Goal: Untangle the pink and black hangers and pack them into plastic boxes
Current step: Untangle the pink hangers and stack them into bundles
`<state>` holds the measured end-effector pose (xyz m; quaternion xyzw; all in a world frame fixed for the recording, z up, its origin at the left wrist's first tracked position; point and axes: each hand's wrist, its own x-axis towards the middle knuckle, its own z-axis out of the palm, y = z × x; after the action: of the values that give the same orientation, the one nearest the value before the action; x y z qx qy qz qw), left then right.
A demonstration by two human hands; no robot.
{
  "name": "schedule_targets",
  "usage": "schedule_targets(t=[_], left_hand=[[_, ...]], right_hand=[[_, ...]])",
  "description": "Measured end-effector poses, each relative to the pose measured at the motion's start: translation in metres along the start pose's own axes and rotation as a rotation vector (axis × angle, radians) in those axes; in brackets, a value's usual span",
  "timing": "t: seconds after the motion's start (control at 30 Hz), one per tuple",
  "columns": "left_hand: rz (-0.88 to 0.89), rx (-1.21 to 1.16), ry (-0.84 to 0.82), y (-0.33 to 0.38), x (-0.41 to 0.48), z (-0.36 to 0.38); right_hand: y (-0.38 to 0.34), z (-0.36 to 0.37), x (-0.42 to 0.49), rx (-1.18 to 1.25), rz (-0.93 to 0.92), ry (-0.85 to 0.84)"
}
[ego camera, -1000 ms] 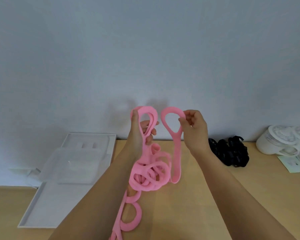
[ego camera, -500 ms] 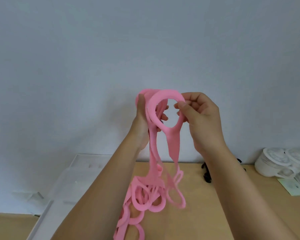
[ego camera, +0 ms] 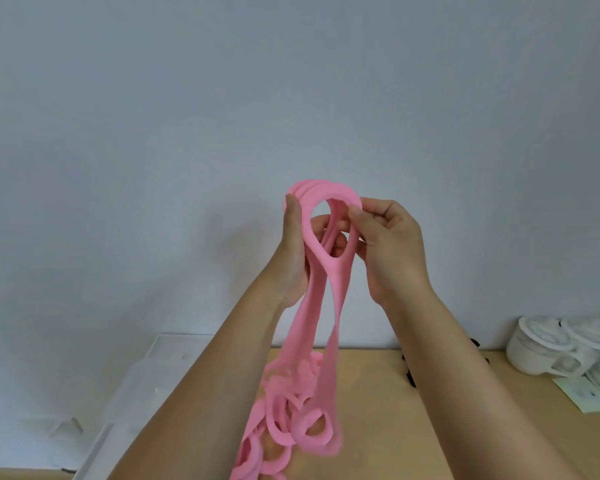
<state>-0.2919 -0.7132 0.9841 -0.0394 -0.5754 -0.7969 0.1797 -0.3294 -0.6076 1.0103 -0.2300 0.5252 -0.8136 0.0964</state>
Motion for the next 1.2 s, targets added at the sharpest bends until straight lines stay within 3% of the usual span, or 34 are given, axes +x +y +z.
schedule_targets(t=[0.2,0.43,0.77,1.0,1.2], left_hand=[[-0.011,0.06,-0.004,0.003,-0.008,0.0],[-0.072,0.121,-0.077,0.004,-0.011,-0.003],[-0.097,0.106,-0.225,-0.008,-0.016,-0.006],[-0.116,0.169,-0.089,-0.017,-0.015,-0.009],[-0.128,0.244,-0.015,-0.033,-0.016,-0.015]], right_hand=[[0.001,0.004,-0.004,-0.035,-0.006,0.021],[0.0,0.006,-0.004,-0.241,-0.004,0.059],[0.008,-0.002,-0.005,-0.166,0.105,0.092],[0.025,-0.006,0.001,-0.223,0.032,0.131],[0.044,-0.01,0.007,-0.418,-0.006,0.16]])
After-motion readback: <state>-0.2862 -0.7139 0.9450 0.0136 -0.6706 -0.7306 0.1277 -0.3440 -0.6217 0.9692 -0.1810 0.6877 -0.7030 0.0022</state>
